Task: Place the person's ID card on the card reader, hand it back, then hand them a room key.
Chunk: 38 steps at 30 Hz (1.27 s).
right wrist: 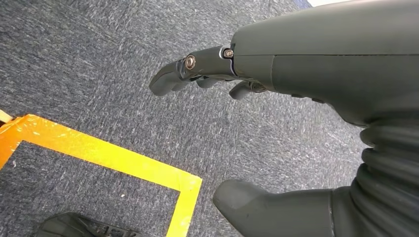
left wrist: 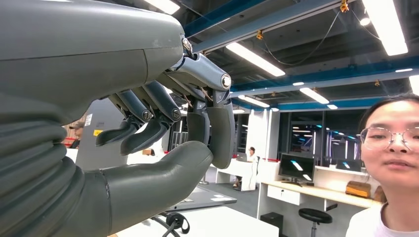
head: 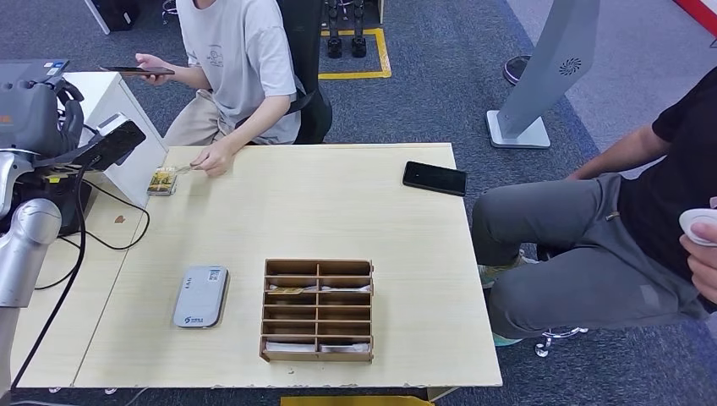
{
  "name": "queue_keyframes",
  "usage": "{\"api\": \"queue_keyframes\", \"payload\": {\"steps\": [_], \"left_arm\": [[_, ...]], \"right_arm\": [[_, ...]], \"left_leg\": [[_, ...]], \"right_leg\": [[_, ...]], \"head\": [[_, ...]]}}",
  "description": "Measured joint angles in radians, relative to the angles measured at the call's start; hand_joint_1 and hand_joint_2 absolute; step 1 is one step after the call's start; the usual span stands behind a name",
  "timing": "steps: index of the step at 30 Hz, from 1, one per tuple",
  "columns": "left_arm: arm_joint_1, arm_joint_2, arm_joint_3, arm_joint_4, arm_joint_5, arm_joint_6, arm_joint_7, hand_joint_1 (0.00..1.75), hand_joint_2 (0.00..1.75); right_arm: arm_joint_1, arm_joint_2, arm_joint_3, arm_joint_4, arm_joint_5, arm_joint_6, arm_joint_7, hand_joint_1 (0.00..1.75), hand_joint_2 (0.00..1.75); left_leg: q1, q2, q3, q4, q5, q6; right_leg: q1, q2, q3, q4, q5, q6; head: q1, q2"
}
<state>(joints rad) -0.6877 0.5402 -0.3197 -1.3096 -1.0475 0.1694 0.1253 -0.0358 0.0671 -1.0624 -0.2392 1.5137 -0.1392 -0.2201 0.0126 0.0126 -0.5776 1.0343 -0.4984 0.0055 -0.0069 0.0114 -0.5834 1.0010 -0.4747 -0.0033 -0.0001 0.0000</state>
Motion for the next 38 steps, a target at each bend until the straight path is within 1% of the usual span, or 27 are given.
{"api": "queue_keyframes", "payload": {"steps": [38], "left_arm": [[0.0,0.0,0.0,0.0,0.0,0.0,0.0,1.75,1.75]], "right_arm": [[0.0,0.0,0.0,0.0,0.0,0.0,0.0,0.0,1.75]], "left_leg": [[0.0,0.0,0.0,0.0,0.0,0.0]], "right_leg": [[0.0,0.0,0.0,0.0,0.0,0.0]], "head": [[0.0,0.0]]}}
